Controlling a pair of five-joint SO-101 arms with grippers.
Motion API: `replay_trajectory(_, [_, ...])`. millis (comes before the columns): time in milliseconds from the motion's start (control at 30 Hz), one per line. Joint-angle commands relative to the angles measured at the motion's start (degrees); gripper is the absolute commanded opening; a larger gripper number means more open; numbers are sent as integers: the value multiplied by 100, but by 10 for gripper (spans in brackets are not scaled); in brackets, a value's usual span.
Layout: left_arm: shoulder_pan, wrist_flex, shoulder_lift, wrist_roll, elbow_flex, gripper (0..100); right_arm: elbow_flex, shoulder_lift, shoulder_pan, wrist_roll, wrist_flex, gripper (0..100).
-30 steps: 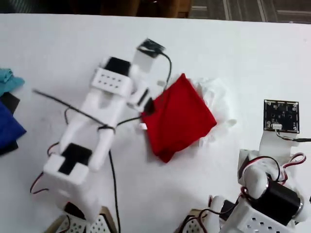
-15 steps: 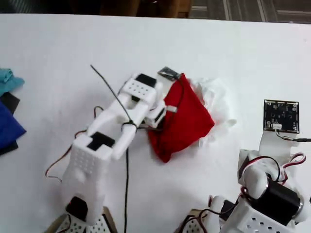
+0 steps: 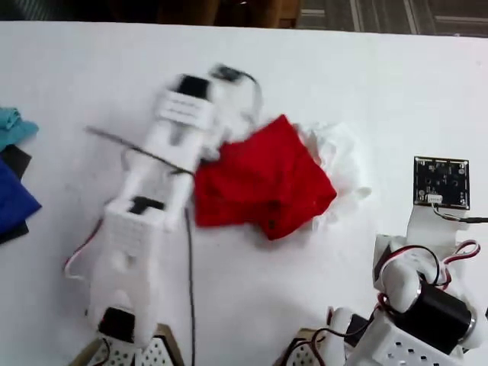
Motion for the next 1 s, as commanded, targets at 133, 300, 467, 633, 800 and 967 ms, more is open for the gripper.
replay_trajectory(133, [-3182, 132, -1864, -923, -690, 24, -18, -22, -13, -18, 110, 227])
replay_trajectory(300, [-5345, -35, -2699, -1600, -734, 24, -18, -22, -13, -18, 101, 227])
replay_trajectory(467, [-7323, -589, -2901, -1609, -673, 24, -18, -22, -22, -18, 101, 227])
replay_trajectory(633, [-7745, -765, -2549, -1705, -84, 28, -18, -22, -22, -18, 101, 227])
replay_trajectory(800, [-7226, -431, -1996, -2620, 567, 132, -18, -22, -22, -9, 101, 227])
replay_trajectory(967, [-6664, 97, -1873, -2637, 611, 271, 202, 13, -22, 123, 84, 227])
